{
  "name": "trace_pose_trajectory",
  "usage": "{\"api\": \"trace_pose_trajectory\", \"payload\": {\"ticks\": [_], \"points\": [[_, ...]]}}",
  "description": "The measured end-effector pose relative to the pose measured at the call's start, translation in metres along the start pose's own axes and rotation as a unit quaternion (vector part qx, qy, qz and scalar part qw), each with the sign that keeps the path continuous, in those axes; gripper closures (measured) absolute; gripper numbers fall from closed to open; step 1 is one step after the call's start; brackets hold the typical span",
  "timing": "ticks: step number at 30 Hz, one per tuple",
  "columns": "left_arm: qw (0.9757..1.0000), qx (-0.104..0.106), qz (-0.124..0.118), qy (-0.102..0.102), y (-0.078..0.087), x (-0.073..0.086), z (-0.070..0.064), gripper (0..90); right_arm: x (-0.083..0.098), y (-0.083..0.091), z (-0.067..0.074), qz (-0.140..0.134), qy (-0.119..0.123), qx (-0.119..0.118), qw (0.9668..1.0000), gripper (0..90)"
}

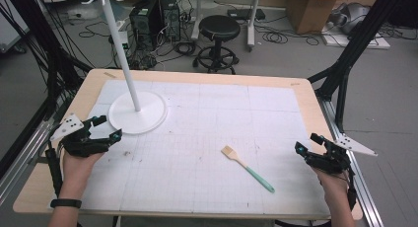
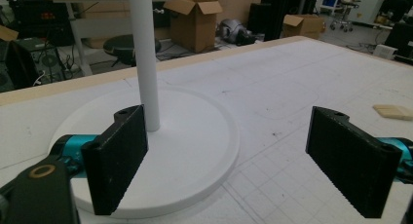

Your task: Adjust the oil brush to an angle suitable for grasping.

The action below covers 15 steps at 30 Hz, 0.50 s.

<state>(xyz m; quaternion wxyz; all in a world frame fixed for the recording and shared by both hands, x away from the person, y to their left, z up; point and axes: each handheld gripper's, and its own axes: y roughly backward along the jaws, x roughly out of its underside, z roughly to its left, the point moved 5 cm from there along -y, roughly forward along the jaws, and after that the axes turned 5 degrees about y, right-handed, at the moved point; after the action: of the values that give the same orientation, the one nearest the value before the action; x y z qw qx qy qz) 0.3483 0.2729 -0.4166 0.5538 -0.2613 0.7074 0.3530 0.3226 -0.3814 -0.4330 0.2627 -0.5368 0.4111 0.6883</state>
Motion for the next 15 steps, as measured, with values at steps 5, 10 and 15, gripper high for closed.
{"api": "trace_pose_trajectory", "payload": {"ticks": [5, 10, 15], "points": [[1.0, 0.0, -0.004, 0.0, 0.001, -0.0008, 0.0003, 16.1, -0.0003, 0.0006, -0.0014, -0.002, -0.004, 0.002, 1.0, 16.5], [1.0, 0.002, -0.002, 0.001, 0.0005, -0.0003, 0.0004, 16.1, -0.0004, 0.0009, -0.0016, -0.002, -0.005, 0.002, 1.0, 16.5], [1.0, 0.005, -0.002, 0.0, 0.0003, -0.0005, -0.0009, 16.1, -0.0015, 0.0009, -0.0001, -0.001, -0.007, -0.001, 1.0, 16.5]]}}
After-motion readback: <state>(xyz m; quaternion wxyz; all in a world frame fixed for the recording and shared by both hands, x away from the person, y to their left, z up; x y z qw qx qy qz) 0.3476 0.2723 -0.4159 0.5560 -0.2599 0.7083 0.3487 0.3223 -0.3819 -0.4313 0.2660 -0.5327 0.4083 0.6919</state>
